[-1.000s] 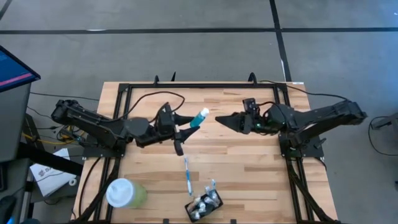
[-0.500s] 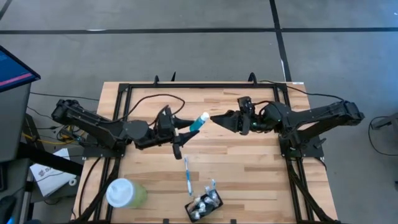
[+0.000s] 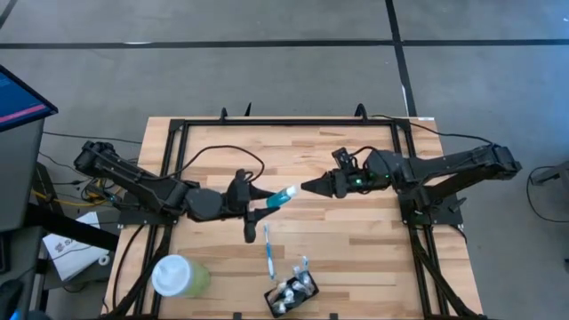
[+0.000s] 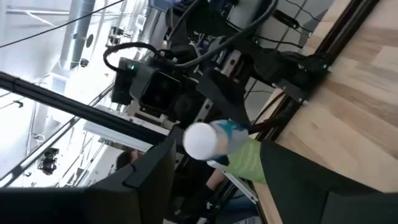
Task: Pick & Place toothbrushing station
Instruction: Put the blue mouthwash into the black wire organizer
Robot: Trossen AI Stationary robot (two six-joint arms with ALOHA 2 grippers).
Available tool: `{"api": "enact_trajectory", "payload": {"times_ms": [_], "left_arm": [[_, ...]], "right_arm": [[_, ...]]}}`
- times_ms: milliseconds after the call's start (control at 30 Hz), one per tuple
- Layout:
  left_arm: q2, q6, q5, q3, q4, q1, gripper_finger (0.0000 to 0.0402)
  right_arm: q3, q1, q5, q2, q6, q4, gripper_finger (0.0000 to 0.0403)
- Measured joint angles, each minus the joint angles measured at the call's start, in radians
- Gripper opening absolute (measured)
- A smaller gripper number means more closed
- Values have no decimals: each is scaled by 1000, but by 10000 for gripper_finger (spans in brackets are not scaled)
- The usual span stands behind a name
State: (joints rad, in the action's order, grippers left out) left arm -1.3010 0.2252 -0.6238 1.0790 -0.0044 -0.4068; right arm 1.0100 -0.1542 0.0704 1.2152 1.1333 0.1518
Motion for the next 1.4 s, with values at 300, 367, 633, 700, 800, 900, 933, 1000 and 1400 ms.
{"api": "enact_trajectory", "payload": {"times_ms": [300, 367, 633, 700, 800, 900, 933, 1000, 1400], "left_arm": [[2, 19, -26, 0, 19, 0, 150], [4, 20, -27, 0, 46, 0, 150], [20, 15, -32, 1, 198, 11, 150], [23, -6, -28, -1, 237, 12, 150], [33, -15, 15, 0, 324, 28, 150], [34, -15, 95, 0, 368, 48, 150], [33, -13, 113, 0, 375, 55, 150], [29, -7, 127, 0, 383, 66, 150], [19, -3, 128, 0, 375, 66, 151]], "right_arm": [[0, -10, 44, 0, -109, 3, 226], [0, -23, 79, 0, -176, 25, 226], [0, -95, 177, 0, -480, 184, 226], [0, -110, 192, 0, -554, 212, 226], [0, -121, 201, 1, -617, 231, 226], [3, -116, 204, 32, -660, 289, 226], [1, -116, 211, 45, -673, 305, 226], [9, -116, 228, 80, -705, 342, 226], [194, -117, 270, 230, -749, 292, 251]]}}
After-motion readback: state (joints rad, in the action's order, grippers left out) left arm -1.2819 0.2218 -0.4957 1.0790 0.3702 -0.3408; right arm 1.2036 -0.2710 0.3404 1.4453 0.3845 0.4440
